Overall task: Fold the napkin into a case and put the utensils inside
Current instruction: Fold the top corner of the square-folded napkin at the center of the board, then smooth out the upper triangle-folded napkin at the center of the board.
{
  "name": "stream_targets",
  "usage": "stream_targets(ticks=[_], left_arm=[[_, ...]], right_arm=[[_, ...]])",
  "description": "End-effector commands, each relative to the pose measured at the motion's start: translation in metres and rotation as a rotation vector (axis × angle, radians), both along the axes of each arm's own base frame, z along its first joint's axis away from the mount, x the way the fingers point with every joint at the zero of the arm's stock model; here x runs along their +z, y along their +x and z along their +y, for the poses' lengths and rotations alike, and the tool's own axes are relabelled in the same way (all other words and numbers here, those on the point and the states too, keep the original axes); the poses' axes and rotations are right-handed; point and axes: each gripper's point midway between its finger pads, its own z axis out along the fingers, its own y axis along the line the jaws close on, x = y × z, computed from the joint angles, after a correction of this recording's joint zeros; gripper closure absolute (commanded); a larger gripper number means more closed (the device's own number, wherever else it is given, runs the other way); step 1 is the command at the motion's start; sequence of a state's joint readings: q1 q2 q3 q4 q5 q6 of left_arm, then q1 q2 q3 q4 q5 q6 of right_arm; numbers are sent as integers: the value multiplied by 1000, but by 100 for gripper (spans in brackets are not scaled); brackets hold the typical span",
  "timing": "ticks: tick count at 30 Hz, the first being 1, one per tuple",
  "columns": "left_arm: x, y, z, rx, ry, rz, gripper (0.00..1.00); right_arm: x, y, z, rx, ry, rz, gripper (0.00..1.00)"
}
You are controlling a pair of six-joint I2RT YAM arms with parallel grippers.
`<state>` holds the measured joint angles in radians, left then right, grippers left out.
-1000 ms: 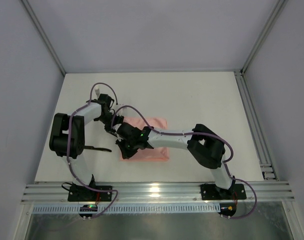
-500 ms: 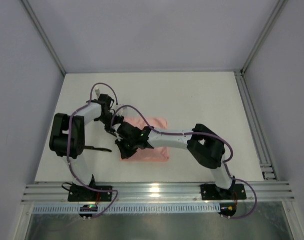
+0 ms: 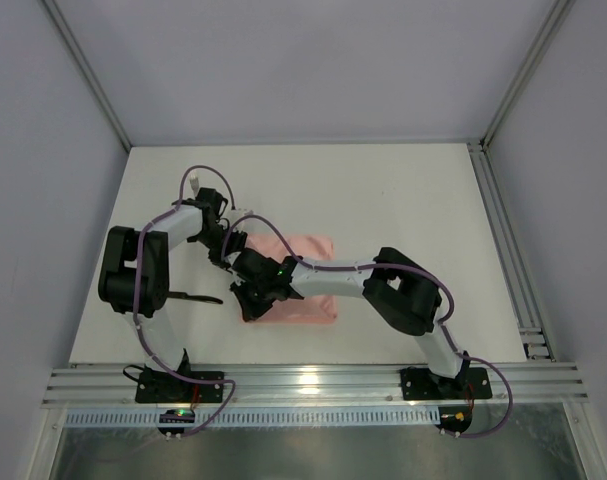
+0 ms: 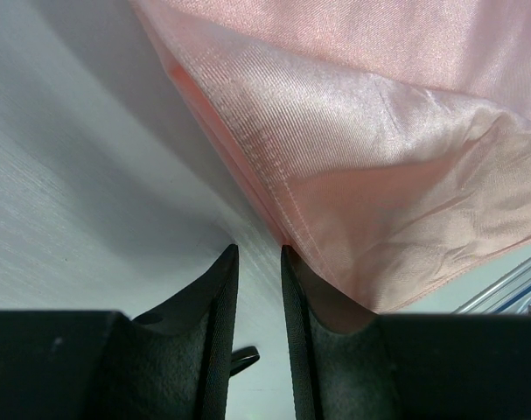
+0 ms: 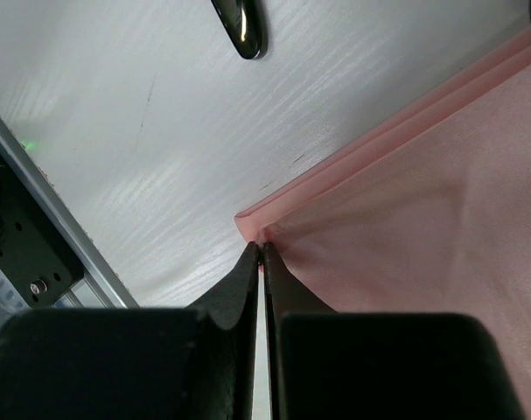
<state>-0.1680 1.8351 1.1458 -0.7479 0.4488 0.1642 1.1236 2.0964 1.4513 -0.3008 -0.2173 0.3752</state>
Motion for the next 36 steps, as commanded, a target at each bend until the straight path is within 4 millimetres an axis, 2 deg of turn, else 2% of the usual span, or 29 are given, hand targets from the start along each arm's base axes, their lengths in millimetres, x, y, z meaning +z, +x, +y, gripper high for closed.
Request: stream_targets(ticks=[1, 3, 7, 11, 15, 16, 18, 19, 21, 23, 24, 25, 26, 27, 30, 31, 33, 34, 36], left_arm=[[5, 7, 2, 1, 6, -46, 71], [5, 7, 2, 1, 6, -46, 71], [6, 9, 4, 1, 19, -54, 70], [12, 13, 9, -2, 43, -85, 68], [18, 16, 16, -2, 70, -109, 67], [19, 17, 18, 3, 76, -111, 67], [22, 18, 22, 14, 81, -115, 67], [25, 19, 24, 19, 87, -118, 66], [28, 20, 28, 28, 93, -127, 66], [32, 21, 31, 34, 103, -138, 66], [34, 21, 31, 35, 106, -144, 66], [37, 21, 33, 36, 108, -149, 66], [42, 21, 34, 37, 115, -165, 65], [44, 20, 34, 37, 115, -168, 65], [61, 20, 34, 31, 109, -214, 65], [65, 19, 34, 28, 104, -225, 64], [76, 19, 29, 10, 95, -254, 61], [79, 20, 27, -2, 98, -261, 60], [78, 21, 20, -25, 114, -263, 59]], right_arm=[[13, 7, 17, -17, 73, -11, 96], [16, 7, 17, -18, 77, -12, 94], [30, 7, 19, 8, 97, -26, 79], [57, 10, 24, 40, 126, -68, 60], [93, 12, 26, 54, 182, -110, 49], [109, 12, 26, 56, 205, -124, 48], [124, 15, 25, 53, 227, -144, 44], [138, 16, 23, 52, 247, -153, 44], [146, 19, 18, 34, 251, -153, 43], [151, 23, 5, -9, 241, -139, 43], [151, 31, -5, -45, 236, -132, 44], [137, 30, -17, -82, 209, -100, 47], [145, 33, -26, -112, 226, -102, 48], [128, 38, -43, -152, 193, -84, 52], [122, 46, -73, -251, 171, -70, 60], [105, 50, -91, -293, 133, -50, 61], [103, 54, -106, -346, 141, -39, 61], [88, 56, -122, -379, 109, -24, 61], [81, 57, -134, -405, 94, -27, 61]])
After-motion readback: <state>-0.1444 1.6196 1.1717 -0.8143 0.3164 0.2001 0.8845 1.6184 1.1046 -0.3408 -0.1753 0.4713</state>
